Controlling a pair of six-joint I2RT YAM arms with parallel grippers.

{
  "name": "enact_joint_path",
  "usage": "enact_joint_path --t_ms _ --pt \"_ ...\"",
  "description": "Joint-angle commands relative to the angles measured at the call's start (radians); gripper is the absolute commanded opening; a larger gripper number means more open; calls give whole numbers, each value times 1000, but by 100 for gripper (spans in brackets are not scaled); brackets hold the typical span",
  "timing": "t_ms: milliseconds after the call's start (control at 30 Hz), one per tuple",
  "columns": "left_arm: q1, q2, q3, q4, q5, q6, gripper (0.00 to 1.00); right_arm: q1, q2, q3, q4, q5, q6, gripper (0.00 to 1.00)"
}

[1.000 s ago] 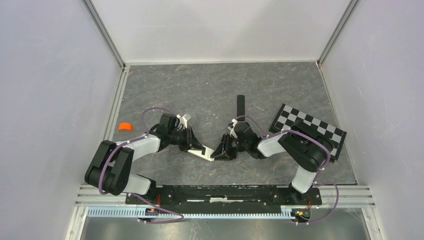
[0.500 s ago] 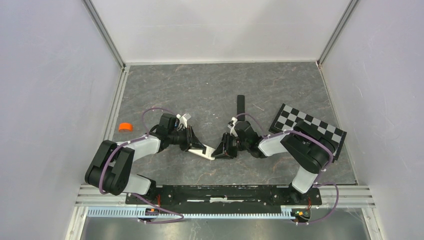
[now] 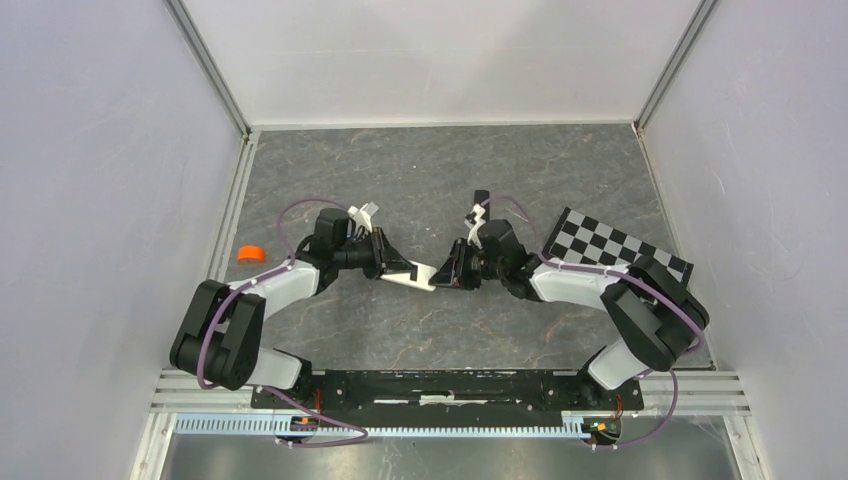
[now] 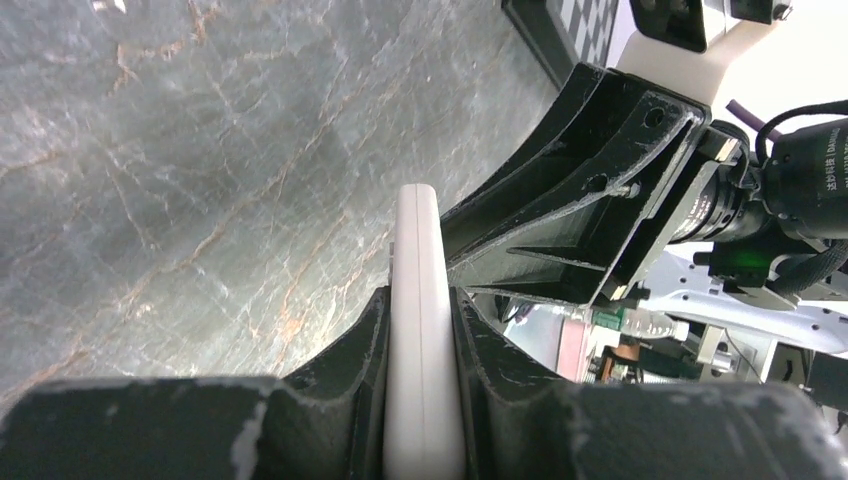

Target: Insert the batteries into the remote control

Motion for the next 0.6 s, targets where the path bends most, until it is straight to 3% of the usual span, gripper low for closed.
enact_joint_path --t_ms 0,367,567 --pt "-41 -37 86 251 260 -220 2 19 10 110 -13 51 -66 28" --pt "-39 -51 137 306 234 -273 2 -8 -22 213 -175 125 -175 29" --pt "-16 -56 186 310 216 -289 2 -65 -124 243 -270 171 -253 41"
